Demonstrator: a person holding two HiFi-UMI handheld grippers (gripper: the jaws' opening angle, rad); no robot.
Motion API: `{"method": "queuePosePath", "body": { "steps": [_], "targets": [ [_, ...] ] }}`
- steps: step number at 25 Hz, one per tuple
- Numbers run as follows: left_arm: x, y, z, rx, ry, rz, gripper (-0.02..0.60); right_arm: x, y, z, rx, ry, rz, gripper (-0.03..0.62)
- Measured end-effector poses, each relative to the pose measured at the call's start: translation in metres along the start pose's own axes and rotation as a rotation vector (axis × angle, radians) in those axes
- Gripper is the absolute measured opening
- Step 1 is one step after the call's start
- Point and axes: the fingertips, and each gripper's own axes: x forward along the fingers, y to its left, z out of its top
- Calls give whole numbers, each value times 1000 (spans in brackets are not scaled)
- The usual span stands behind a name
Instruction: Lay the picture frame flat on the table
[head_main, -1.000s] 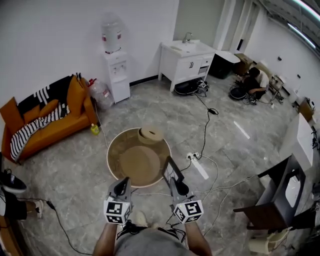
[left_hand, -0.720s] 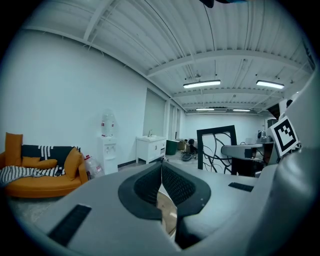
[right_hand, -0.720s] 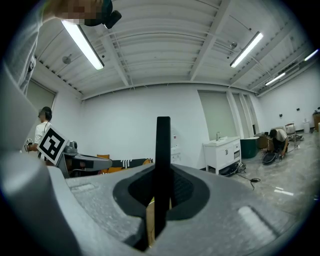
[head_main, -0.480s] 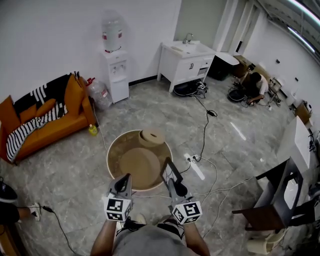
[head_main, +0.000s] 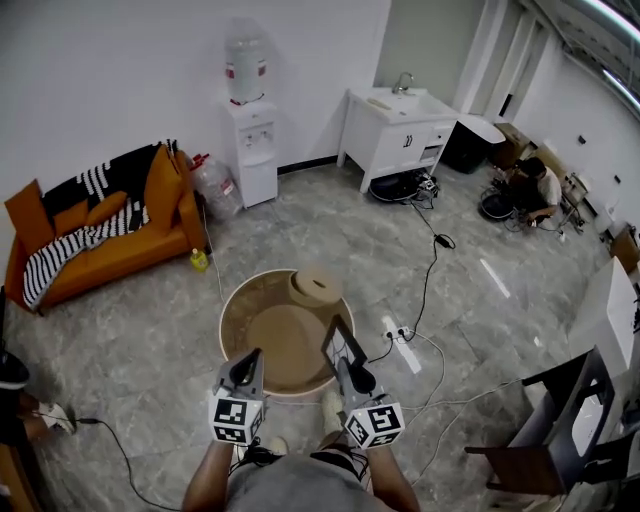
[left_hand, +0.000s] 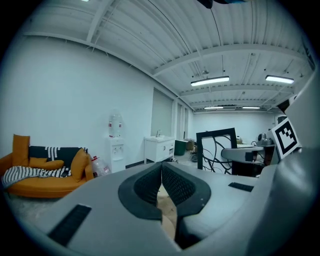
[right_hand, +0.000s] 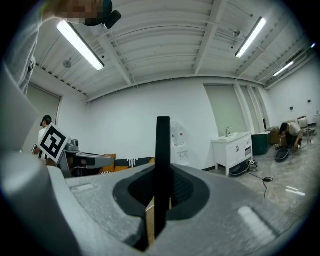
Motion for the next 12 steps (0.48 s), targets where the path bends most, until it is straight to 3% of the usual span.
{"method": "queuePosePath", "body": {
  "steps": [6, 12],
  "targets": [
    [60, 7, 16, -26, 13, 130, 20, 64, -59, 9, 21, 35, 123, 28],
    [94, 18, 21, -78, 32, 265, 20, 115, -92, 13, 28, 84, 246, 28]
  ]
}}
